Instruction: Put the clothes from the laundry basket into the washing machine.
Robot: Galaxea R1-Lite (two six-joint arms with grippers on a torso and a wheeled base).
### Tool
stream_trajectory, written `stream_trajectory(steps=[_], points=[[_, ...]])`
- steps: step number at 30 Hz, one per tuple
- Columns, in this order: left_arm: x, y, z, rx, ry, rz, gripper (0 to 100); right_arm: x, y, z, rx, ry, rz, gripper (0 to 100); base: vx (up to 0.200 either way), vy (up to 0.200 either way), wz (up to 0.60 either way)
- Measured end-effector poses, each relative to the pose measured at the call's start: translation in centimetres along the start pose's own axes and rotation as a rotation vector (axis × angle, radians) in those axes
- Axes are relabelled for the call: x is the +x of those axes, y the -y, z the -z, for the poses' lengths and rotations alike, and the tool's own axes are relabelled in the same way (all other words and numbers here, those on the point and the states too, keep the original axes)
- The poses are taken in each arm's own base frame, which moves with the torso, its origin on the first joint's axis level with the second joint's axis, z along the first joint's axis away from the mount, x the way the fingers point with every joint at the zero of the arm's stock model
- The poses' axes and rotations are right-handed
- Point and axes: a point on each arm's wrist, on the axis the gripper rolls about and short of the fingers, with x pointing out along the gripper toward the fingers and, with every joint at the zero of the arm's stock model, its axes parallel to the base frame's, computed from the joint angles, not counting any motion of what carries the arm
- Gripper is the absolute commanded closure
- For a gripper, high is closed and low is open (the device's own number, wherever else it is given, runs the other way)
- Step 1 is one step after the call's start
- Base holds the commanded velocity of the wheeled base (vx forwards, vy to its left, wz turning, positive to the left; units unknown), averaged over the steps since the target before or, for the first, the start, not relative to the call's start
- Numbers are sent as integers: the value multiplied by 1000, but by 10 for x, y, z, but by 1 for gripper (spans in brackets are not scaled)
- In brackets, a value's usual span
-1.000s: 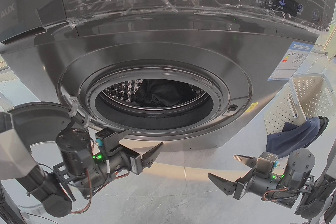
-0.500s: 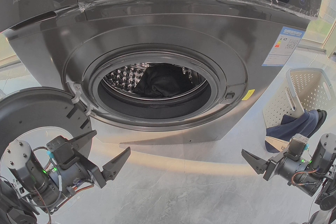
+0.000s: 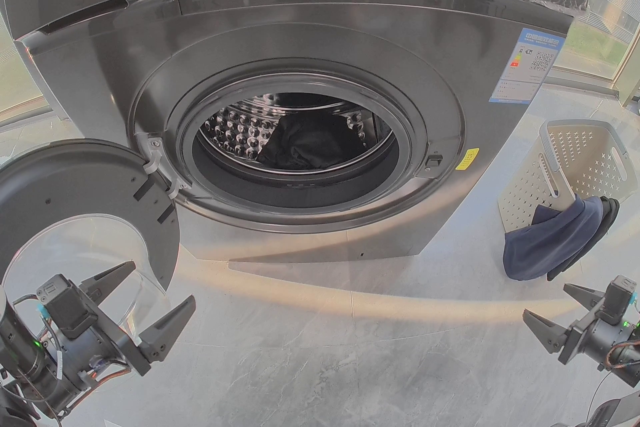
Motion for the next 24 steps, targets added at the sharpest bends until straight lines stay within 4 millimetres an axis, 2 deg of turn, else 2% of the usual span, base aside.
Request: stream_trajectory(steps=[4, 6, 11, 17, 24], points=[[-19, -7, 1, 4, -27, -31, 0, -25, 9, 8, -14, 3, 22, 0, -150, 0, 0], [-30, -11, 2, 3, -36, -48, 0, -37, 14, 12, -24, 18, 40, 0, 0, 0, 0], [-63, -18, 10, -3, -53, -85, 0, -63, 21, 23, -39, 80, 98, 0, -200, 0, 0], [-95, -22, 21, -15, -30, -107, 0, -79, 22, 29, -40, 157, 147, 0, -33, 0, 0], [-123, -22, 40, -22, 2, -156, 0, -89, 22, 35, -32, 224, 195, 0, 0, 0, 0]])
